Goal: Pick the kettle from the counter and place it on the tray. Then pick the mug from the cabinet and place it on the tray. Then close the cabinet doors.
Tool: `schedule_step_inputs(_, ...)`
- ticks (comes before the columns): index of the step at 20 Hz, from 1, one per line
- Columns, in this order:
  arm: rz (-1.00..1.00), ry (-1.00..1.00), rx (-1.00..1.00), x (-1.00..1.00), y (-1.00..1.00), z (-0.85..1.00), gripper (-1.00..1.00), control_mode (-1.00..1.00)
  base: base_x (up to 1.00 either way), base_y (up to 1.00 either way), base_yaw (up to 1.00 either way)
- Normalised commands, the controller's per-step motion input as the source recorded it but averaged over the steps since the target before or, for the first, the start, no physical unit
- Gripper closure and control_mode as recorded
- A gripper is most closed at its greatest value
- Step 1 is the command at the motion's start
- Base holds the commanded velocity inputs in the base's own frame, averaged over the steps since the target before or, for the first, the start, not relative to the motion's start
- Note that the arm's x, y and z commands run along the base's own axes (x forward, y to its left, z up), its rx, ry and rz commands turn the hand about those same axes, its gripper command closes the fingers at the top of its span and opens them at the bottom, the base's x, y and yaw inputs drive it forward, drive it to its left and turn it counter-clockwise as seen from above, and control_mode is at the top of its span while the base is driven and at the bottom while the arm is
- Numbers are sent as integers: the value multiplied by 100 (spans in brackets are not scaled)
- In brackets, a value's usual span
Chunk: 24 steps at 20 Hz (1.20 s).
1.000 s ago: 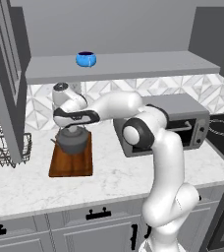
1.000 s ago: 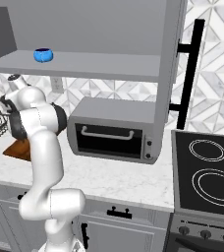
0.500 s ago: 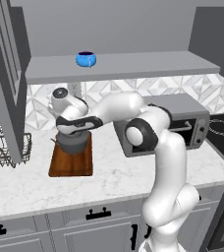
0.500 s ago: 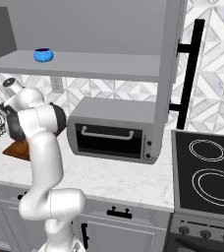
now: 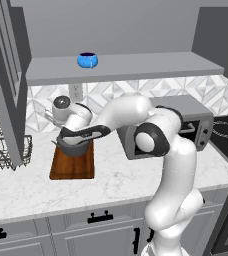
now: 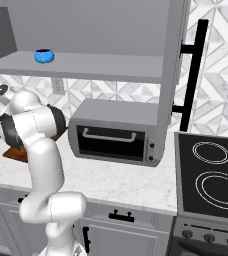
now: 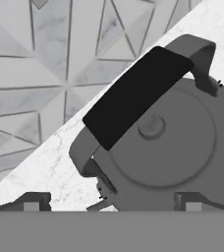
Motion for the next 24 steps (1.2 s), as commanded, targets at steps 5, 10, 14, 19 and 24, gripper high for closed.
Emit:
schedule_step_inputs(5,13,0,-6,-28,0,35,-100,-100,0,0,0)
schedule_step_inputs(10,17,-1,-6,-33,-5,51,-100,-100,0,0,0)
schedule_step_inputs(14,23,-8,-6,-45,-23,38,-100,-100,0,0,0)
schedule_step_inputs(19,27,-4,0,-47,-31,40,-100,-100,0,0,0)
schedule_step_inputs(24,16,-1,-7,-45,-39,46,-100,-100,0,0,0)
